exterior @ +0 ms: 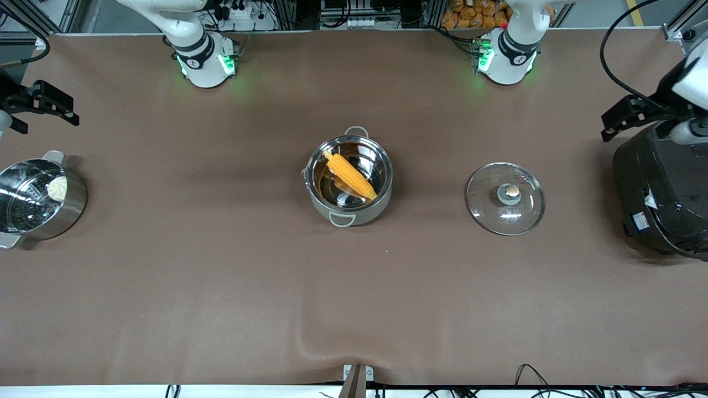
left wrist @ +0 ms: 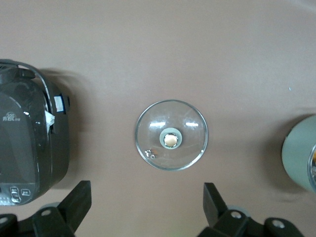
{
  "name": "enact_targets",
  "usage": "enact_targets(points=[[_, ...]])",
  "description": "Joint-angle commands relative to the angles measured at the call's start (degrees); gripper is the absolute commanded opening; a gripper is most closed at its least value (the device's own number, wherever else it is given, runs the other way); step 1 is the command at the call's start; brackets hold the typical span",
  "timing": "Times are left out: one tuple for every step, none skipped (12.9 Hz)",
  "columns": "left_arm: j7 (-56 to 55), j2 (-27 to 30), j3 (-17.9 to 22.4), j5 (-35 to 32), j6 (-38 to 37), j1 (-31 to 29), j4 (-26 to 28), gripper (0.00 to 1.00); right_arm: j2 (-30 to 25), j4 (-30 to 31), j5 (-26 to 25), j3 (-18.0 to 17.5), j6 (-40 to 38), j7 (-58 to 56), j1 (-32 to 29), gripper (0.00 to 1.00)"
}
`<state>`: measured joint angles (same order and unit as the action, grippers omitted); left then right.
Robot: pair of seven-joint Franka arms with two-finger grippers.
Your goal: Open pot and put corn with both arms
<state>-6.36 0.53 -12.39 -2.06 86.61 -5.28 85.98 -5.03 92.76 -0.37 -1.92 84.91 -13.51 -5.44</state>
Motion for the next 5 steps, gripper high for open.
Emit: enact_targets(points=[[3.7,-0.3,-0.4,2.3,-1.9,-0.3,-0.5,1.00,-0.4,0.4,-0.2,-0.1,0.3,0.9,0.2,1.00],[5.1,-0.6,-0.4,2.3,-2.7,-0.2,-0.5,1.00,-0.2,0.3,-0.2,-0.1,0.5,0.9,0.2,1.00],[6.2,-0.9,-0.4,2.3,-2.9,-0.4,-0.4,1.00,-0.1,0.3,-0.2,-0.1,0.8,0.9,0.0,1.00],[7.0,-1.0,-0.4,2.3,-3.6,-0.6,-0.3,1.00,0.1,0.2,-0.4,-0.1,1.4,0.9,0.0,1.00],[7.7,-1.0,-0.4,2.2,-4.2,-0.8,-0.2,1.00,0.1,0.2,-0.4,-0.1,1.3,0.9,0.1,1.00]])
